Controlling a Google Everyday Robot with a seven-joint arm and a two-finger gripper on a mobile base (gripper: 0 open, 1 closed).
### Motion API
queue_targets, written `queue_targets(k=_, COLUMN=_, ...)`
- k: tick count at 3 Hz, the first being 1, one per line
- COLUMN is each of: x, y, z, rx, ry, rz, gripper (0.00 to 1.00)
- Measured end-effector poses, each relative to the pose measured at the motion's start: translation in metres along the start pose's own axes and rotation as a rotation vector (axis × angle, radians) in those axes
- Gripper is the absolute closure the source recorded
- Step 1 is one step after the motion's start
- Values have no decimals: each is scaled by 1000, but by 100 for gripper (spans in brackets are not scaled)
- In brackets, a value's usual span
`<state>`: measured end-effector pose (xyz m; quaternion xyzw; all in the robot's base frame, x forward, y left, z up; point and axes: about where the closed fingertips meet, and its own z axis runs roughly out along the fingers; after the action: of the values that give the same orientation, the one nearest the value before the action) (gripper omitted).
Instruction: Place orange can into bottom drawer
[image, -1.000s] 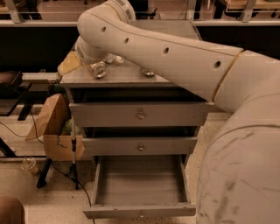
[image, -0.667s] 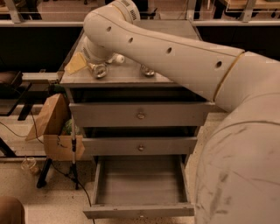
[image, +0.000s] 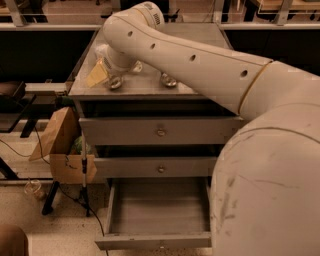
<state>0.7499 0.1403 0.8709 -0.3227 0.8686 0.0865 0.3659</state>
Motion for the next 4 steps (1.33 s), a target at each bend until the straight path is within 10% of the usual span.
queue_targets(k=2, x=10, y=5, z=20, rx=-39, ry=29, rz=8, gripper=0)
queue_targets(k=4, x=9, y=18, z=25, rx=-70, ry=25, rz=14, gripper=24)
